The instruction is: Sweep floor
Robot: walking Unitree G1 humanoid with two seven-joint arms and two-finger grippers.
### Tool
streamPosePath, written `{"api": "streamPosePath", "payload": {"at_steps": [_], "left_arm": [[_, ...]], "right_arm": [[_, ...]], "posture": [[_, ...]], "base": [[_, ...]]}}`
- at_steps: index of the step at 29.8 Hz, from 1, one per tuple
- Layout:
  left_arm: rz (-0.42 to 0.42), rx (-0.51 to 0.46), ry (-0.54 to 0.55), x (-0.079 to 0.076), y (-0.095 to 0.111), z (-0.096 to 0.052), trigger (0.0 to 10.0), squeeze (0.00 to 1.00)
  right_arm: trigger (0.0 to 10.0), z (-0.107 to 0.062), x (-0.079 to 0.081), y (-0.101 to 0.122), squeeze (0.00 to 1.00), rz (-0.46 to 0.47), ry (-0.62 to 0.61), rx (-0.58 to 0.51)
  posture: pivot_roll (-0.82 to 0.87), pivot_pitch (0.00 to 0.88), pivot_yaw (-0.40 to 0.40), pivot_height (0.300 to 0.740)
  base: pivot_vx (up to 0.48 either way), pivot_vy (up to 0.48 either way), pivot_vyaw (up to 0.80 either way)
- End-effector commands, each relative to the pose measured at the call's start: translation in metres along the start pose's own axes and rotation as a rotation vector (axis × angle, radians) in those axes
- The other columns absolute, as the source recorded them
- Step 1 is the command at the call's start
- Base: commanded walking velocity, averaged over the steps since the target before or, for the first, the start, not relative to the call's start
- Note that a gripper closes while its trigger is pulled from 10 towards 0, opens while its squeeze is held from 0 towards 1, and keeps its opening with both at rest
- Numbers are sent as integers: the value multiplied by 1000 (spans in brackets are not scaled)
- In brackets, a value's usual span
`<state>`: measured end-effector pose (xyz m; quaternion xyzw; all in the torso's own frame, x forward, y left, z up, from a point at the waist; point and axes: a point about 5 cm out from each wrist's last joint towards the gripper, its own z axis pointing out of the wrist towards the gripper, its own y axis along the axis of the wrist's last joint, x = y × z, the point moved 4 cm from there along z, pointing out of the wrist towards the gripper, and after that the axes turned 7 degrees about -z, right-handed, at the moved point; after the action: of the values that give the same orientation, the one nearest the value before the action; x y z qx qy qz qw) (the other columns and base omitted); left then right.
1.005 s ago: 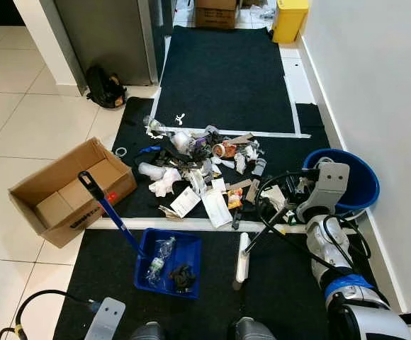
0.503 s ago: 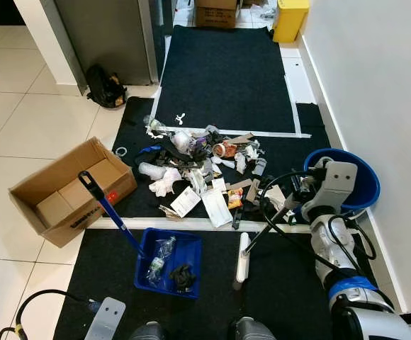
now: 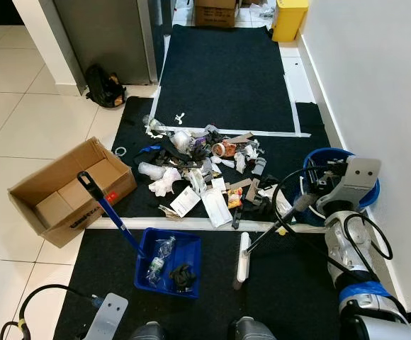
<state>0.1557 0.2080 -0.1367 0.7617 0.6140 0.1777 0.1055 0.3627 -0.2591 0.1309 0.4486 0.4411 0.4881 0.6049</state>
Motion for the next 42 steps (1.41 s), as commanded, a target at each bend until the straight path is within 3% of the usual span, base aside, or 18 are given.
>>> {"api": "streamPosePath", "payload": {"at_steps": [1,14,25,42], "left_arm": [[0,41,-31,-10,-13,-1,10000,0],[0,42,-31,-10,-13,0,10000,0],[-3,36,-40,-15,-10,0,10000,0],[-4,35,-39,-16,-9,0,10000,0]], "right_arm": [[10000,-3,-2,-2,0,4,1,11],[10000,0,-4,14,0,12,5,-28],[10000,0,11,23,0,28,50,-43],[10000,4,9,36,0,33,46,-64]], "posture": [[45,162,40,740],[37,160,41,740],[22,158,33,740],[22,153,32,740]], "base": [[0,0,0],[0,0,0],[0,0,0],[0,0,0]]}}
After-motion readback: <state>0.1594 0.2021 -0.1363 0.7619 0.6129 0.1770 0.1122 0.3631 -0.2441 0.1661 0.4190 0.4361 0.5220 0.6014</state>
